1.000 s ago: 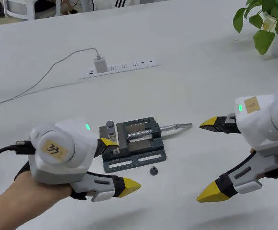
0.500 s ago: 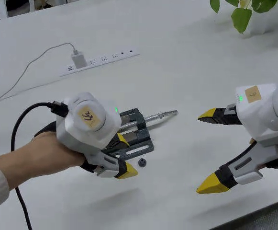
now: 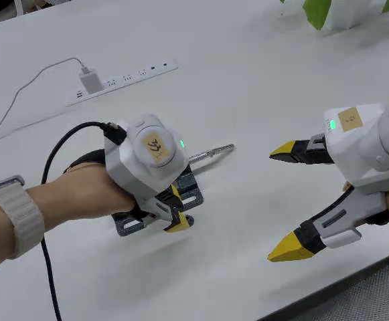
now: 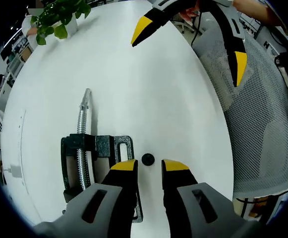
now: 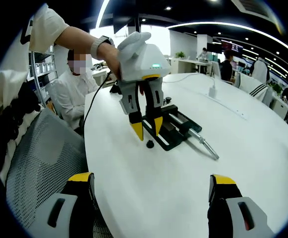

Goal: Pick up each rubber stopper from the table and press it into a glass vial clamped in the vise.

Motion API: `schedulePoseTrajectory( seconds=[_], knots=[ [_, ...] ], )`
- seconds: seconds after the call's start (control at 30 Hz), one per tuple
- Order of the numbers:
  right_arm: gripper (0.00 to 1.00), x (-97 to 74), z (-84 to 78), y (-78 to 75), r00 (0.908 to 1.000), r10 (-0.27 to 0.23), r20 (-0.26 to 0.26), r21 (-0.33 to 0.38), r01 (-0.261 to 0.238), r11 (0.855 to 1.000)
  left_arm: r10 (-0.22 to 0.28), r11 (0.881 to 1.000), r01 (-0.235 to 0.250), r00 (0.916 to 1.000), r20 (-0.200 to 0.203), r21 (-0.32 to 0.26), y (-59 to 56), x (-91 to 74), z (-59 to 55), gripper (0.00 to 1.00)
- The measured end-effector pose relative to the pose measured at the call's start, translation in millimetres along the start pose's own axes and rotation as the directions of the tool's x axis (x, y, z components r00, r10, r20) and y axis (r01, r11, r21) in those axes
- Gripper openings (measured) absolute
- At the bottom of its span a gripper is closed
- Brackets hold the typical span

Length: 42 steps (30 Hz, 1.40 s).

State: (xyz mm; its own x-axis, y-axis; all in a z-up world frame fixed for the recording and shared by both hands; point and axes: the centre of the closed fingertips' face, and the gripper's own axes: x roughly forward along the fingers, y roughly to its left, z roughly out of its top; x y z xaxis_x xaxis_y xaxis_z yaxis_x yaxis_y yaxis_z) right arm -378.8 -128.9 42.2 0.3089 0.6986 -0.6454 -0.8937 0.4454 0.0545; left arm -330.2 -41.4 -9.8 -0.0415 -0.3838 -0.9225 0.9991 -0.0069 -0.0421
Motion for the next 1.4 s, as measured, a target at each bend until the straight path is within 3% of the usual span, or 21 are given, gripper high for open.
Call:
schedulePoseTrajectory(
  seconds=[0.23,0.93,1.23,1.4],
  knots=[
    [0.94,-2.1,-3.5,1.3,1.0,-0.006,0.003,0.018,0.006,1.0,-0.009,1.0,0.01,0.9978,-0.066,0.025,2.2,8.5,-2.7,0.09],
    [0.92,1.0,-9.3,-3.4,1.0,-0.008,0.002,0.039,0.008,0.999,-0.025,0.998,0.031,0.9933,-0.113,0.054,2.8,16.9,-6.5,0.06],
    [0.91,3.4,-11.1,1.2,1.0,0.002,-0.001,0.043,-0.002,0.999,-0.013,0.995,0.028,0.9887,-0.149,0.099,1.6,20.5,-7.8,0.06],
    [0.91,3.9,-10.4,3.2,1.0,0.003,-0.003,0.042,-0.003,0.999,-0.017,0.998,0.026,0.9897,-0.142,0.062,2.8,19.7,-7.9,0.05]
  ],
)
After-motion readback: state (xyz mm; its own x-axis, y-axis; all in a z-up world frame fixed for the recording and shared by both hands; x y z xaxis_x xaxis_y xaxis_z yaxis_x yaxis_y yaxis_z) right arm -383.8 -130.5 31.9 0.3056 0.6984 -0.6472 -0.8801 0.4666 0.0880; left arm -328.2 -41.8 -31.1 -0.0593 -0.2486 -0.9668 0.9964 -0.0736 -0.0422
